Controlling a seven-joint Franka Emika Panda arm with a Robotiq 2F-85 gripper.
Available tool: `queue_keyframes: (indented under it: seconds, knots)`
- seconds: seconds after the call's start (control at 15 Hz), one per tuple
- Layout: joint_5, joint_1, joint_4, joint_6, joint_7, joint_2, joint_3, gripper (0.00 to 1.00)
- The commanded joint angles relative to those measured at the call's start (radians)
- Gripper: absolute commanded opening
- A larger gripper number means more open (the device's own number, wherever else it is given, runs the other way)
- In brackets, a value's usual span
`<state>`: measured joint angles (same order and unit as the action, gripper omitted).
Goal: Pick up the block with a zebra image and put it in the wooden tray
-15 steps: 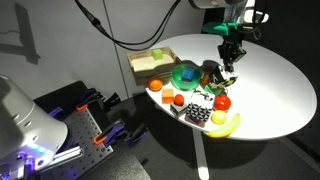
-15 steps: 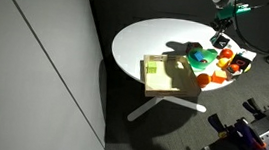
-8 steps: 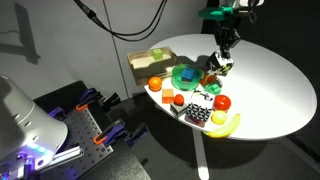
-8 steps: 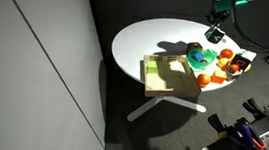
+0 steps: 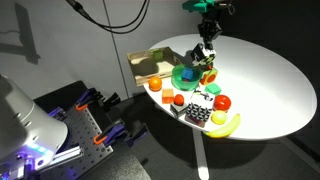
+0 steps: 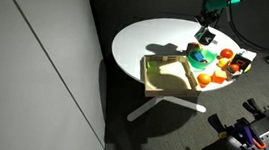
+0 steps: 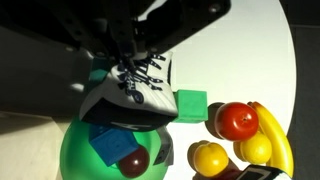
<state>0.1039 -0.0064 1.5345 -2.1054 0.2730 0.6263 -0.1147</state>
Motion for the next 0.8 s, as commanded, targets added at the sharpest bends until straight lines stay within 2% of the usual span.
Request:
queue_keyframes:
  seconds: [0.0,0.2,0.73]
  knots:
    - [-0.002,0.029,0.069,0.017,0.013,-0.056,0.013,0.02]
    - [0.01,0.064,0.098,0.008,0.032,-0.066,0.014,0.02]
    - [-0.014,0.095,0.144,0.008,-0.019,-0.089,0.078,0.02]
